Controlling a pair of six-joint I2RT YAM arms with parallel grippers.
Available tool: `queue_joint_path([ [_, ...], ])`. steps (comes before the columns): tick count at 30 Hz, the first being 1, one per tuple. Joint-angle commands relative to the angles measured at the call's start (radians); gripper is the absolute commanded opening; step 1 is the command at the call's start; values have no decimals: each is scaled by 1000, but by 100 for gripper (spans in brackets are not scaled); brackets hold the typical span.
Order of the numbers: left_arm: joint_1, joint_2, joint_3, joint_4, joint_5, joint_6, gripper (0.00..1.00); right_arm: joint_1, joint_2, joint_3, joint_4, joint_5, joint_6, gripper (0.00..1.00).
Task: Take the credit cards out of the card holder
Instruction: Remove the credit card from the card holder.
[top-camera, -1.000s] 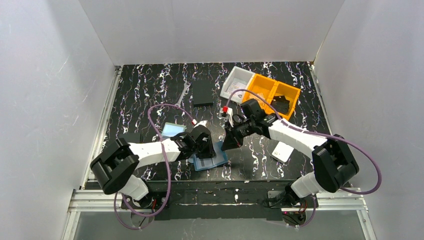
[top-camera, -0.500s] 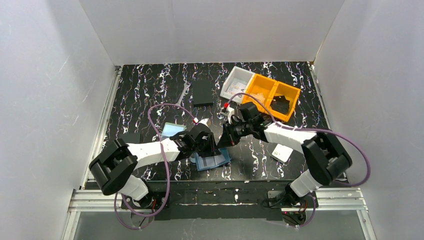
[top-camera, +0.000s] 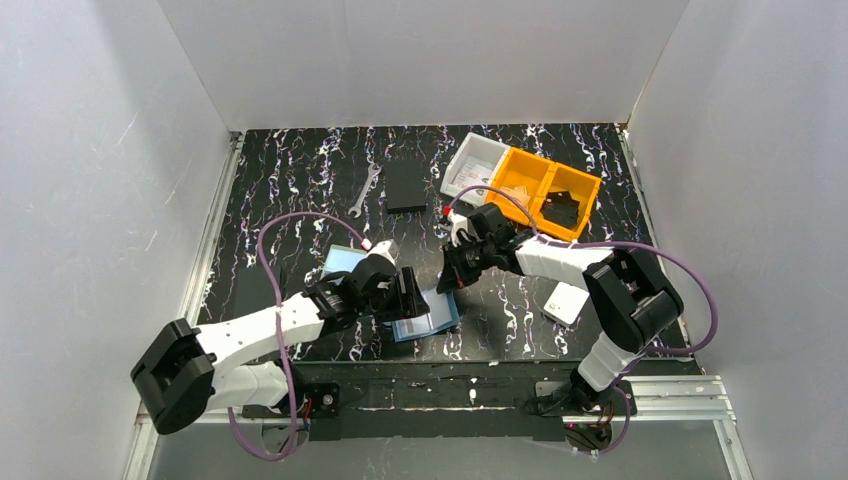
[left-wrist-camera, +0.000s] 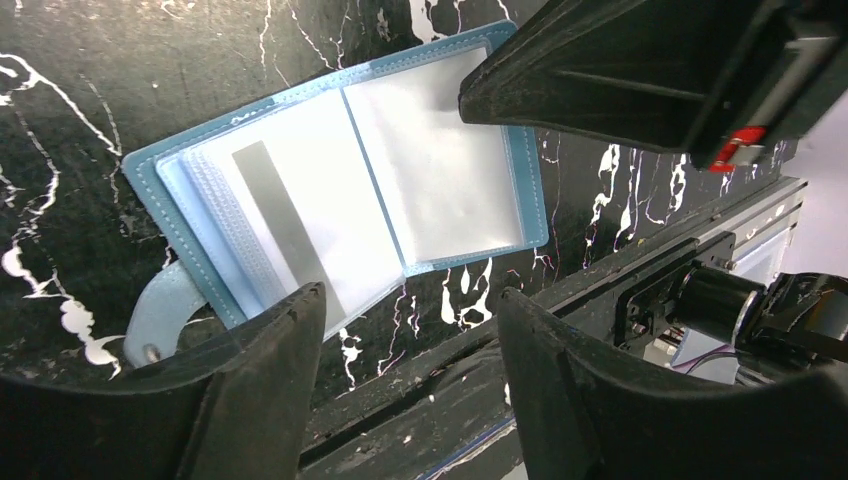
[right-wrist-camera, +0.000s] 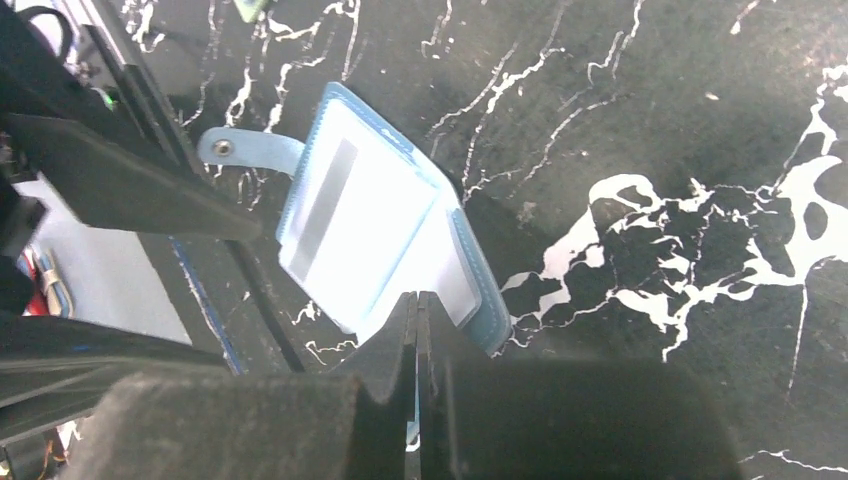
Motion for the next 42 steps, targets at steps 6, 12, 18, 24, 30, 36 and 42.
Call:
queue_joint_path([
  [6,62,-48,-67,16,57,-26,59,48,37,48,-48,40,-56,2],
  [12,69,-21,-66,22,78,-38,59,54,49,51,-55,47,-62,3],
  [18,75,-10,-95,72,96,-63,59,55,60,55,-64,54,-65,4],
  [24,82,6,-102,77,93,-77,60,55,66,59,-66,54,-67,5],
  [30,88,24,-99,75,99,-81,61,55,70,59,-70,59,-68,5],
  [36,88,49,-100,85,120,-92,61,56,74,62,-73,59,-68,5],
  [42,90,56,-103,96,137,-100,61,58,81,64,-75,56,-69,6],
])
